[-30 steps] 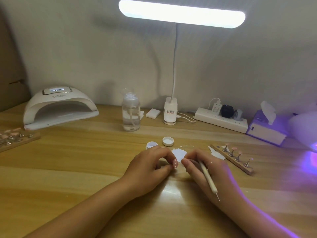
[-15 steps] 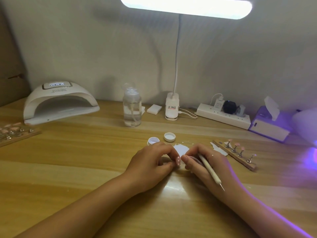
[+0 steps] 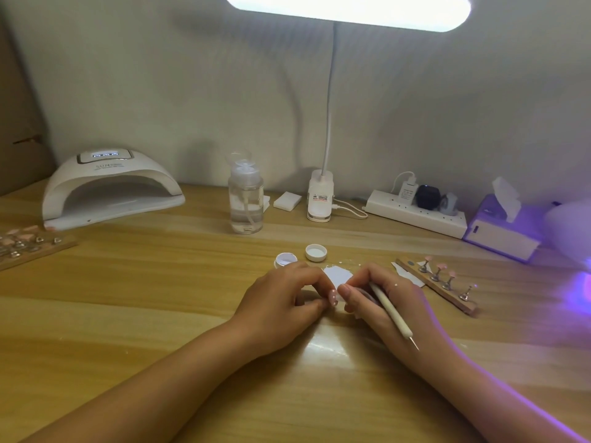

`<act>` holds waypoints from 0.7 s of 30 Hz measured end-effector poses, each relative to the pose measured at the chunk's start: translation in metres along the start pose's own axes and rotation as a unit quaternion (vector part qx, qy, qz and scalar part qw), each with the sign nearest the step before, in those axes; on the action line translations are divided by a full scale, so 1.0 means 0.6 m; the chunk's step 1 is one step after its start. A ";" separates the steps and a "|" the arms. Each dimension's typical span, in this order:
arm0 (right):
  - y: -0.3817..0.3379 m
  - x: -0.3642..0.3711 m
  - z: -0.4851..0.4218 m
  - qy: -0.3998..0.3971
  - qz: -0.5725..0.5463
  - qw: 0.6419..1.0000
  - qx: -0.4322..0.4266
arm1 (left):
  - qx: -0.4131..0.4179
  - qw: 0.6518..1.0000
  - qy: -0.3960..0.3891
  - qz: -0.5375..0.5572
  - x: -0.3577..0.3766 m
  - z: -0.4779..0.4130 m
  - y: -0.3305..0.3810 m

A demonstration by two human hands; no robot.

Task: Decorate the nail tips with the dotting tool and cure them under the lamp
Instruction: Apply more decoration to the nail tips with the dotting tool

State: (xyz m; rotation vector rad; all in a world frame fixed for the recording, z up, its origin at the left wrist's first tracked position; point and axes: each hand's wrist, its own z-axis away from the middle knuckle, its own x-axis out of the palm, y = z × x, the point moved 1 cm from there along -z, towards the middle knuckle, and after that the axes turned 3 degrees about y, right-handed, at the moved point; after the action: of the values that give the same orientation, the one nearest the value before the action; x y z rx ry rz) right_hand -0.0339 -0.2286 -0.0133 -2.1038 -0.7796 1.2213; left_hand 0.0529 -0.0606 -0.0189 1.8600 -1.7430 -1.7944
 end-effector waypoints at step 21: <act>-0.002 0.000 -0.002 0.011 0.017 1.000 0.008 | 0.003 1.000 0.002 0.001 0.001 0.001 -0.001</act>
State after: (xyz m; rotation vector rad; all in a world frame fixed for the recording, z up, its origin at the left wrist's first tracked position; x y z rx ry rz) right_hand -0.0332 -0.2278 -0.0122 -2.1221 -0.7245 1.2153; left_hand 0.0524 -0.0602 -0.0197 1.8607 -1.7504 -1.7862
